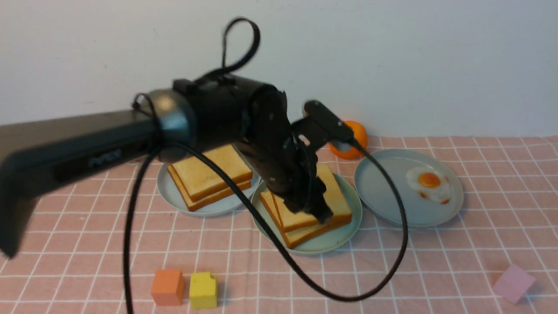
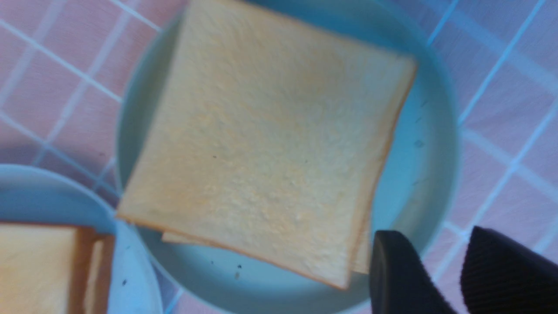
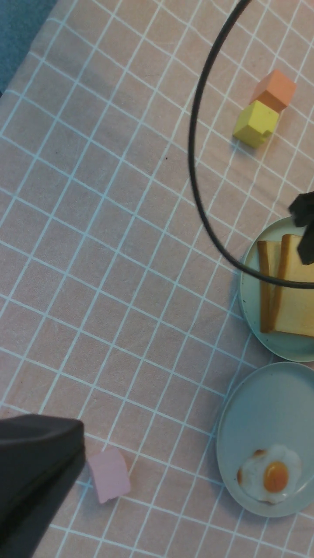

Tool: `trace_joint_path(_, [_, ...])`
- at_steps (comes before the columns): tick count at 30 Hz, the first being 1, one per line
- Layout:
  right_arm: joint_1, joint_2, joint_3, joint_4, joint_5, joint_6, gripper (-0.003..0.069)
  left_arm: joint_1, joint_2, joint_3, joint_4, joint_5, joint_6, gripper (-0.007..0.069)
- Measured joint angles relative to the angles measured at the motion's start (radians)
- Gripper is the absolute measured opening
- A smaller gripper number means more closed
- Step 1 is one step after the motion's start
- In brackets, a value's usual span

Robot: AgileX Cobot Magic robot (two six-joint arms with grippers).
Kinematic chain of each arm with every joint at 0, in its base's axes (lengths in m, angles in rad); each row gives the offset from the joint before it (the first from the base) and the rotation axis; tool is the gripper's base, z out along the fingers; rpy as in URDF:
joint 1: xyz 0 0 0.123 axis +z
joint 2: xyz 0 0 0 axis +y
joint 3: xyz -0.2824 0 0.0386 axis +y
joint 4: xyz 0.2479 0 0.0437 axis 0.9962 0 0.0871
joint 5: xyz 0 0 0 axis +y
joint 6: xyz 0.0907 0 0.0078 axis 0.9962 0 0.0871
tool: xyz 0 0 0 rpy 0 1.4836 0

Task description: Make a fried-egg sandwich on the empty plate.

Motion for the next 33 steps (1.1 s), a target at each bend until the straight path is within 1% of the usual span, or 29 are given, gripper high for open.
trace_joint_path(1, [0.000, 0.000, 0.000, 0.000, 0.000, 0.000, 0.0018, 0.000, -0.010, 0.000, -0.002, 0.003, 0.000, 0.0222])
trace_joint_path(3, [0.000, 0.000, 0.000, 0.000, 0.003, 0.000, 0.0018, 0.000, -0.166, 0.002, -0.043, 0.058, -0.031, 0.0088])
trace_joint_path(4, [0.000, -0.001, 0.000, 0.000, 0.013, 0.000, 0.0018, 0.000, -0.251, 0.015, -0.070, 0.076, -0.031, 0.0035])
trace_joint_path(5, [0.000, -0.002, 0.000, 0.000, 0.015, 0.000, 0.0018, 0.000, -0.251, 0.018, -0.070, 0.078, -0.030, 0.0027])
trace_joint_path(6, [0.000, -0.007, 0.000, 0.000, 0.027, 0.000, 0.0019, 0.000, -0.373, 0.054, -0.115, 0.080, -0.020, 0.0012])
trace_joint_path(8, [0.000, -0.021, 0.004, 0.000, 0.032, 0.003, 0.0018, 0.000, -0.484, 0.111, -0.161, 0.065, -0.008, 0.0012])
trace_joint_path(10, [0.000, -0.051, 0.006, 0.000, 0.032, 0.018, 0.0018, 0.000, -0.627, 0.213, -0.227, 0.027, 0.008, 0.0012])
trace_joint_path(11, [0.000, -0.066, 0.006, 0.000, 0.032, 0.027, 0.0018, 0.000, -0.706, 0.280, -0.265, -0.005, 0.024, 0.0012])
trace_joint_path(12, [0.000, -0.102, 0.006, 0.000, 0.033, 0.039, 0.0018, 0.000, -0.826, 0.397, -0.328, -0.070, 0.060, 0.0012])
trace_joint_path(13, [0.000, -0.102, 0.006, 0.000, 0.033, 0.041, 0.0018, 0.000, -0.840, 0.413, -0.336, -0.078, 0.070, 0.0012])
trace_joint_path(14, [0.000, -0.127, 0.006, 0.000, 0.033, 0.048, 0.0018, 0.000, -0.934, 0.521, -0.390, -0.145, 0.102, 0.0012])
trace_joint_path(17, [0.000, -0.159, 0.006, 0.000, 0.033, 0.066, 0.0018, 0.000, -1.109, 0.742, -0.523, -0.291, 0.175, 0.0012])
trace_joint_path(19, [0.000, -0.164, 0.006, 0.000, 0.033, 0.094, 0.0018, 0.000, -1.204, 0.859, -0.604, -0.378, 0.222, 0.0012])
trace_joint_path(21, [0.000, -0.164, 0.006, 0.004, 0.033, 0.146, 0.0019, 0.000, -1.319, 0.977, -0.678, -0.476, 0.306, 0.0012])
trace_joint_path(24, [0.000, -0.164, 0.006, 0.008, 0.033, 0.191, 0.0022, 0.000, -1.468, 1.089, -0.725, -0.568, 0.436, 0.0012])
trace_joint_path(26, [0.000, -0.164, 0.006, 0.008, 0.033, 0.201, 0.0022, 0.000, -1.533, 1.132, -0.734, -0.591, 0.496, 0.0012])
trace_joint_path(30, [0.000, -0.164, 0.006, 0.008, 0.033, 0.209, 0.0024, 0.000, -1.625, 1.183, -0.753, -0.589, 0.536, 0.0012])
trace_joint_path(33, [0.000, -0.164, 0.006, 0.010, 0.033, 0.210, 0.0025, 0.000, -1.648, 1.223, -0.773, -0.547, 0.541, 0.0012])
